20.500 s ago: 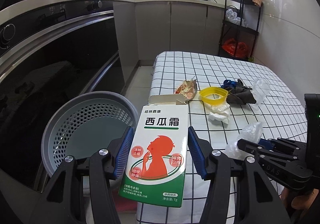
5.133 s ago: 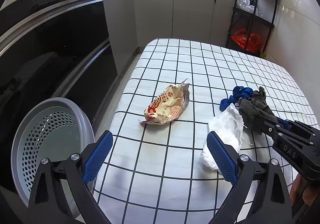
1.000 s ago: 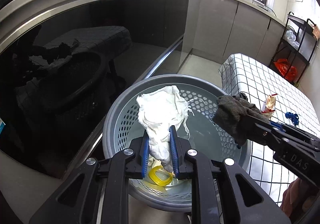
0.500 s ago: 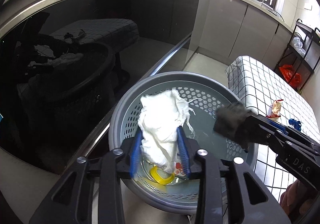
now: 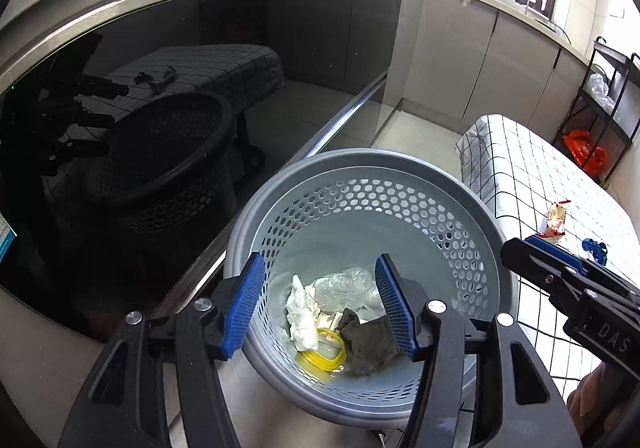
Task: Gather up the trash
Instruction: 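Open both grippers to drop the tissue and cloth into the basket, then move both open grippers from the basket back over the table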
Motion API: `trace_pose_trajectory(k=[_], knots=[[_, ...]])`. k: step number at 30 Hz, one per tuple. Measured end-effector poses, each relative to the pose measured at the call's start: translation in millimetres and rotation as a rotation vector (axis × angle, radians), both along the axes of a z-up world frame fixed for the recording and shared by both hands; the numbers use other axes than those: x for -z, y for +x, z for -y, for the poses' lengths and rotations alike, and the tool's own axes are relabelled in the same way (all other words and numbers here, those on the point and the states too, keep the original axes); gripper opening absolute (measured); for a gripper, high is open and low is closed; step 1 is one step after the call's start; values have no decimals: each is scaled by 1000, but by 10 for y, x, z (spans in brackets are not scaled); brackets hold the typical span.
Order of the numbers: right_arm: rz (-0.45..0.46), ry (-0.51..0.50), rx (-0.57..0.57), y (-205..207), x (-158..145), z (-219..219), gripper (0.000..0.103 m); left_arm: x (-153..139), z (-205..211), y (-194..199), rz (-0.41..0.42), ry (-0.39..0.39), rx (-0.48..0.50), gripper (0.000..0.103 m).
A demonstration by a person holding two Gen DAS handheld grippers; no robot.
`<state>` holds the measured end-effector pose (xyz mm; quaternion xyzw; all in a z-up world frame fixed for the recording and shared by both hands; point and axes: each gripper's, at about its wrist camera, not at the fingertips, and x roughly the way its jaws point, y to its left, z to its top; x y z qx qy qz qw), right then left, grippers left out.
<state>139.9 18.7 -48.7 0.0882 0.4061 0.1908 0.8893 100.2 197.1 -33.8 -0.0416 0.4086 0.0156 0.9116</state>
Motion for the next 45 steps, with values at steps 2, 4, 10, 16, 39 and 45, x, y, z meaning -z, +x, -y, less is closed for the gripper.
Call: trace_pose_trajectory(k=[2, 4, 10, 16, 39, 45], knots=[[-2, -3, 2, -17, 0, 2, 44, -5, 16, -8, 1, 2, 2, 58], [0, -6, 9, -46, 4, 20, 49, -16, 39, -16, 4, 5, 6, 61], [-4, -18, 48, -190, 64, 160, 55, -44, 114, -34, 11, -13, 25, 67], [-16, -13, 108, -393, 102, 436, 61, -74, 275, -79, 27, -2, 51, 71], [77, -159, 382, -1066, -391, 2069, 69, -213, 1400, -227, 72, -19, 229, 78], [115, -126, 448, -960, -470, 2403, 70, -184, 1699, -209, 74, -11, 268, 78]])
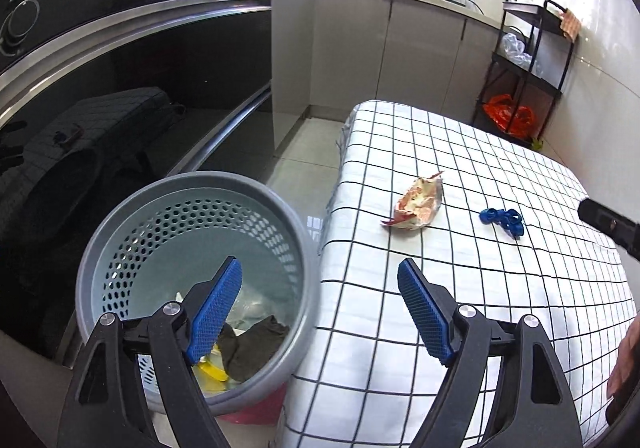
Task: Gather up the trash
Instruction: 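Move both open grippers from the basket back over the table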
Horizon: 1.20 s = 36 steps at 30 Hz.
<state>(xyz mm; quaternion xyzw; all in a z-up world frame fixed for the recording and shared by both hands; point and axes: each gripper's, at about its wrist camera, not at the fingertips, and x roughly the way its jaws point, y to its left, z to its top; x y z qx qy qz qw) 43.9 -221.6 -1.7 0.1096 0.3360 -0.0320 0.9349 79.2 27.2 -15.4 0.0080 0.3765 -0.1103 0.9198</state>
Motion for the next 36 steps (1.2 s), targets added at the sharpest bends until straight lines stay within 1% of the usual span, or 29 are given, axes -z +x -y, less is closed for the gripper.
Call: trace_pose_trajectory(k=[2, 6, 11, 15, 19, 26, 30, 36], knots=[[13, 0, 17, 53, 15, 74, 70, 23, 80, 14, -1, 4, 15, 79], [28, 36, 37, 139, 85, 203, 70, 74, 221, 47, -11, 17, 39, 80], [-2, 50, 51, 261, 234, 358, 70, 127, 379, 64, -14, 32, 60, 80], [-25, 37, 49, 352, 338, 428, 70, 166, 446, 90, -22, 39, 68, 80], [-70, 26, 39, 466, 481, 454, 70, 186, 488, 117, -28, 39, 73, 80], [-166, -20, 24, 712, 782, 428, 70, 215, 514, 150, -41, 32, 72, 83], [-199, -34, 32, 816, 907, 455, 70, 229, 512, 169, -55, 25, 78, 83], [-222, -38, 57, 932, 996, 514, 70, 232, 526, 158, -55, 31, 83, 84]])
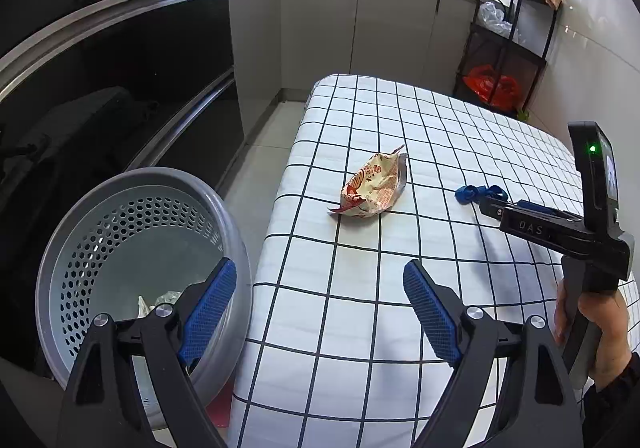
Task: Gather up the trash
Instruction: 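Move both open grippers from the basket back over the table, then reach the right gripper to the blue tie and grasp it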
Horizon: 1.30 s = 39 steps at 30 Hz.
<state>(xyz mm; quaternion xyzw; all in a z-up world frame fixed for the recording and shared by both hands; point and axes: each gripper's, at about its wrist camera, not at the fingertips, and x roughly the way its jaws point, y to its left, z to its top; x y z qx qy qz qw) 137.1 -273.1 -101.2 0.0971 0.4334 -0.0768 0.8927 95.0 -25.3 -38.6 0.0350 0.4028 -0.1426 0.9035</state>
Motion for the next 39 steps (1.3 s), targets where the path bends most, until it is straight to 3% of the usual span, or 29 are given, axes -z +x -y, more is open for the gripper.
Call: trace_pose_trajectory(k=[8, 13, 18, 24, 39], knots=[[-25, -37, 7, 127, 73, -29, 69, 17, -42, 7, -5, 7, -7, 84], [-36, -72, -5, 167, 93, -85, 59, 17, -52, 10, -6, 11, -9, 84], [-25, -91, -20, 157, 84, -136, 30, 27, -62, 15, -10, 11, -9, 84], [1, 15, -19, 90, 43, -100, 16, 24, -68, 35, -8, 3, -12, 87], [114, 195, -9, -336, -367, 95, 14, 81, 144, 132, -11, 35, 3, 91]])
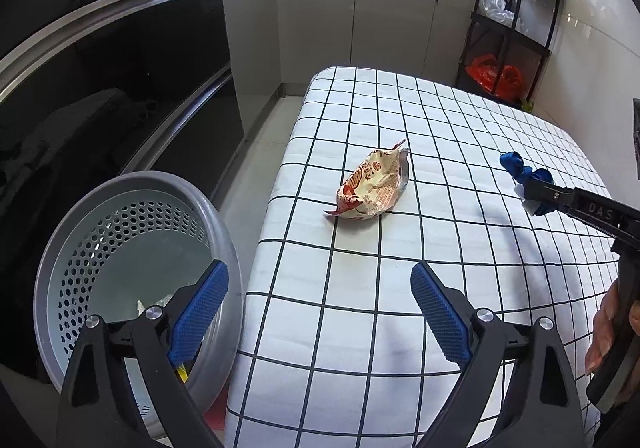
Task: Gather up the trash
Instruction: 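Reach the right gripper to the blue tie and grasp it, then grasp the printed snack wrapper with the left gripper while the right gripper holds the tie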
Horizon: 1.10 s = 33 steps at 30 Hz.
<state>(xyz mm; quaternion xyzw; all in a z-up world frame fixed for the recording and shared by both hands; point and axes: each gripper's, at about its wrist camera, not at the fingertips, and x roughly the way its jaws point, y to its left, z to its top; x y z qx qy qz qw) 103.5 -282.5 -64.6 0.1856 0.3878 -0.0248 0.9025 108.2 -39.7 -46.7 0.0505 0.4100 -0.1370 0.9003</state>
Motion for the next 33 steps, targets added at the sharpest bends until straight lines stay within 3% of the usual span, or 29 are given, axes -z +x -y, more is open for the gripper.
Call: trace_pose_trajectory(k=[16, 33], knots=[[49, 107, 11, -204, -152, 271, 14, 116, 380, 480, -9, 32, 8, 91], [19, 100, -21, -112, -64, 208, 14, 411, 624, 891, -73, 67, 40, 91]])
